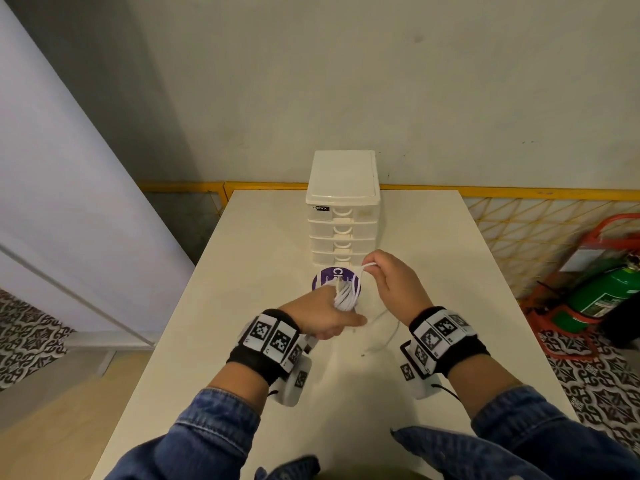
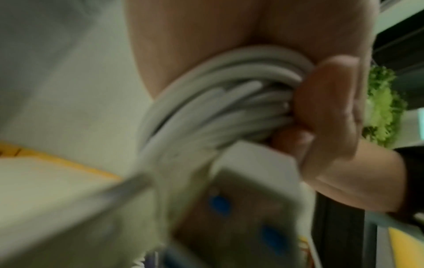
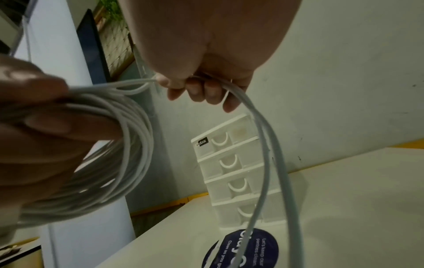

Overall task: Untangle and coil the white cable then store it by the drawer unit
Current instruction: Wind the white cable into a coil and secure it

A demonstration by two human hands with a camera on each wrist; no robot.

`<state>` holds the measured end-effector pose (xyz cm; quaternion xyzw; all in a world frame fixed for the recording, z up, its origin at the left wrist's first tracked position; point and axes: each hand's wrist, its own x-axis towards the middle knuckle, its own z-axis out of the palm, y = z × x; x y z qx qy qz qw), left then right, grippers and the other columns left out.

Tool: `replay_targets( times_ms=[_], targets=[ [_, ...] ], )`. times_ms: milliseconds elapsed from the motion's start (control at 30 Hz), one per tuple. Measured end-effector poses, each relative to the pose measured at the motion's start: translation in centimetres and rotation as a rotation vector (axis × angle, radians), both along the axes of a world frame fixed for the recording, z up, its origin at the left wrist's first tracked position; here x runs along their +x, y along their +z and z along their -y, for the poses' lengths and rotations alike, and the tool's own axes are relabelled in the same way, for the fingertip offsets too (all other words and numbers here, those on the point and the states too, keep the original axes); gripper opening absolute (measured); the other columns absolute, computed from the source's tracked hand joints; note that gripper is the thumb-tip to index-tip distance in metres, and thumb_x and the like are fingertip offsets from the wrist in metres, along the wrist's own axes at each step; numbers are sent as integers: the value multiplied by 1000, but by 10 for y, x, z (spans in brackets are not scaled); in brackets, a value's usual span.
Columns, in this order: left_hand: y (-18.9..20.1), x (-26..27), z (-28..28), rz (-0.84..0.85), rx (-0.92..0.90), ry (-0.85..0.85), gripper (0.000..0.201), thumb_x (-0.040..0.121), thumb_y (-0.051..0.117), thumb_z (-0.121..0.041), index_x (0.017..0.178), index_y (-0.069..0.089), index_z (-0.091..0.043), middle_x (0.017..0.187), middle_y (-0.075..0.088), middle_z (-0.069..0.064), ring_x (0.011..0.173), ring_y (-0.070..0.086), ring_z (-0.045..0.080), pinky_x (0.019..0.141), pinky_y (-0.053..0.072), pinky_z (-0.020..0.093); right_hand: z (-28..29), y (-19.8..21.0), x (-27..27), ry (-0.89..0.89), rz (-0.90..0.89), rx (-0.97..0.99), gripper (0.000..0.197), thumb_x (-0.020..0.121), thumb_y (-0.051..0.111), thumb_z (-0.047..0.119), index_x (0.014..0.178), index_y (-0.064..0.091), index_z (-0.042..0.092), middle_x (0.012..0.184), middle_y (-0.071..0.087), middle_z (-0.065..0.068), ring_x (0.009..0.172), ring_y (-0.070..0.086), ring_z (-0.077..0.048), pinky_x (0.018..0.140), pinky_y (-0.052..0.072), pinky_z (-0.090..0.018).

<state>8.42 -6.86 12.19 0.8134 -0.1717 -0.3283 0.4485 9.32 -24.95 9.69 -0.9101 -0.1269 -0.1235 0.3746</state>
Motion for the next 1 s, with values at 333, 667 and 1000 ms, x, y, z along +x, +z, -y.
replay_targets(
  times_ms=[333, 667, 1000],
  targets=[
    [18, -4, 9, -156, -371, 0, 24, 88, 53, -13, 65, 51, -7, 35, 37, 2, 27, 27, 14, 36, 26, 14, 20, -22, 3, -44, -12, -59, 26, 92, 40, 24, 95, 60, 8, 89, 57, -10, 81, 55, -25, 72, 38, -30],
    [15, 5, 11, -321, -946, -6, 33, 87, 42, -19, 58, 57, -13, 35, 41, -3, 24, 33, 10, 34, 21, 17, 5, -49, -13, 16, -260, 4, 26, 98, 35, 23, 107, 52, 6, 99, 62, -10, 87, 56, -24, 78, 41, -33],
    [15, 26, 5, -182, -1317, 730, 36, 97, 42, -37, 67, 46, -17, 45, 38, -3, 37, 35, 10, 42, 32, 22, -29, -52, -37, 180, -437, -251, 34, 99, 33, 22, 131, 40, 14, 124, 60, -9, 110, 57, -28, 90, 42, -34]
  ],
)
